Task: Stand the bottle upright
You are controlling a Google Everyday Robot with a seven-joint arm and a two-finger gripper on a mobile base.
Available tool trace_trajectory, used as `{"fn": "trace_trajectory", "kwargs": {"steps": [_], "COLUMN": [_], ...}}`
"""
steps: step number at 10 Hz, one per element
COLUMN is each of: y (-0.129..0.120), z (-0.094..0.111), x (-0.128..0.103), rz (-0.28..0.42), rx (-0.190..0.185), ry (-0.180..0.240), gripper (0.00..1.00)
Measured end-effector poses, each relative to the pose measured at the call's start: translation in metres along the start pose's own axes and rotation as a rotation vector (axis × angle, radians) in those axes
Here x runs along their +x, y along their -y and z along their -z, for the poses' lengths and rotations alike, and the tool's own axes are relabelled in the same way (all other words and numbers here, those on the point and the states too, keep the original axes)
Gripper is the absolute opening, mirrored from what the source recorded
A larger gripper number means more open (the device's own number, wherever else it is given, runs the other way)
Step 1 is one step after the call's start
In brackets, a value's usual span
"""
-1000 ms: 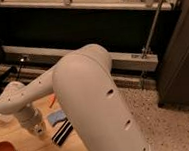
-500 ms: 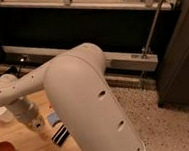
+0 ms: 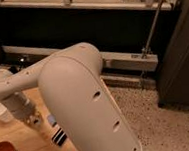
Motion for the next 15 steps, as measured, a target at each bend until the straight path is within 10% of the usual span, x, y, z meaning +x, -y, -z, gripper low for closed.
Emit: {"fn": "trace_trajectory", "kwargs": {"steps": [8, 15], "y": [0.016, 0.014], "z": [0.004, 0.007], "x": [0.033, 0.059], "rz": [0.029, 0.124], "rx": [-0.021, 0.06], "ry": [-0.054, -0.118], "gripper": [0.13, 0.13]}}
